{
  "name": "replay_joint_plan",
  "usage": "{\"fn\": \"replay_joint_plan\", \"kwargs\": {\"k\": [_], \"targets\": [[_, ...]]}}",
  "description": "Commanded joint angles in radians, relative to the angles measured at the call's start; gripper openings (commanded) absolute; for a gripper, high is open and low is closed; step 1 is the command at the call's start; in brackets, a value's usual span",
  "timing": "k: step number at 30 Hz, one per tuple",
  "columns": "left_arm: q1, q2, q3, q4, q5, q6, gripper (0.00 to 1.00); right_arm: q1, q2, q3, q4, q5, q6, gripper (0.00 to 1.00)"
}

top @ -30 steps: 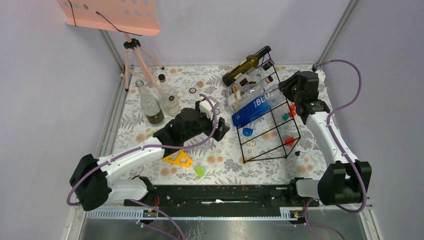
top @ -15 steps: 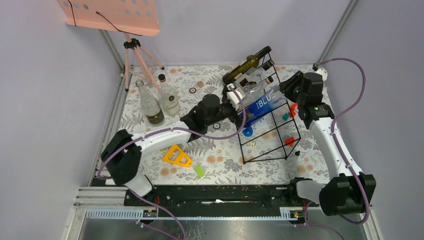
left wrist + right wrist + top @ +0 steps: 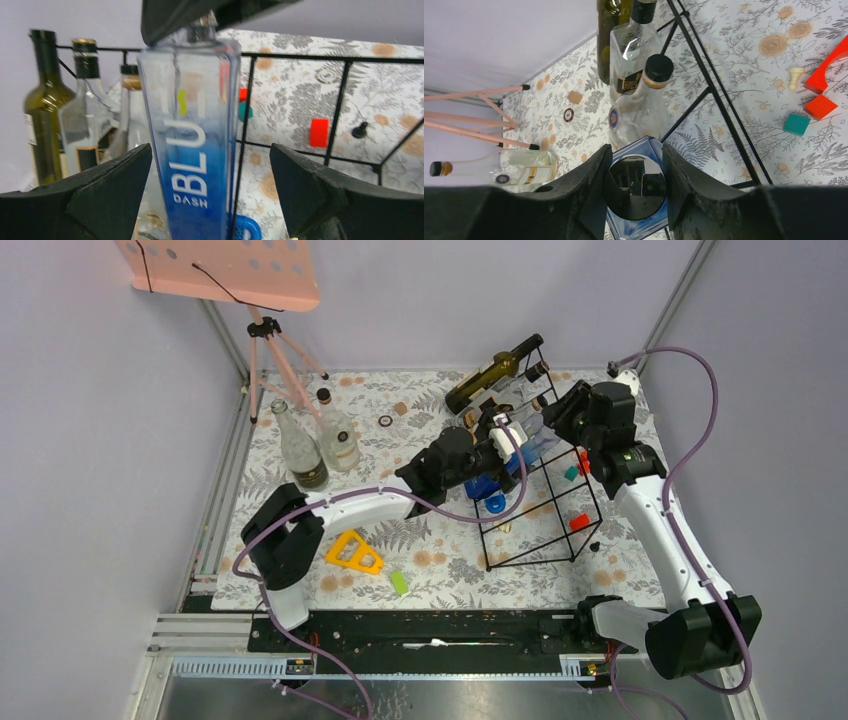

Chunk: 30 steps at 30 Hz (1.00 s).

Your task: Take the wine bottle off the wine rack

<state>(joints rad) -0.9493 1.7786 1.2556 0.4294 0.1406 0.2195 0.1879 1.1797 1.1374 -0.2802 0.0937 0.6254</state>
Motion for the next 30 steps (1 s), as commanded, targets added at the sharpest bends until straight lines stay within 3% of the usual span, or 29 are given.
{"fn": "replay_joint_plan", "kwargs": {"k": [1,9,18,26,30], "targets": [[0.001,0.022,0.084,0.096,-0.048,0.065,0.99,0.029,-0.055,0.104,0.046,-0.054,0.045,0.0],[0.004,0.056,0.144,0.05,-0.038,0.087,0.99,0.042,-0.075,0.117,0.067,-0.122,-0.004,0.0],[0.034,0.056,0.153,0.025,-0.008,0.016,0.97,0.043,-0.104,0.074,0.155,-0.266,-0.056,0.0],[0.041,0.065,0.172,0.002,-0.045,-0.014,0.82,0.049,-0.103,0.073,0.154,-0.3,-0.046,0.0],[0.042,0.072,0.173,0.004,-0.094,-0.022,0.8,0.052,-0.101,0.071,0.16,-0.323,-0.032,0.0]]}}
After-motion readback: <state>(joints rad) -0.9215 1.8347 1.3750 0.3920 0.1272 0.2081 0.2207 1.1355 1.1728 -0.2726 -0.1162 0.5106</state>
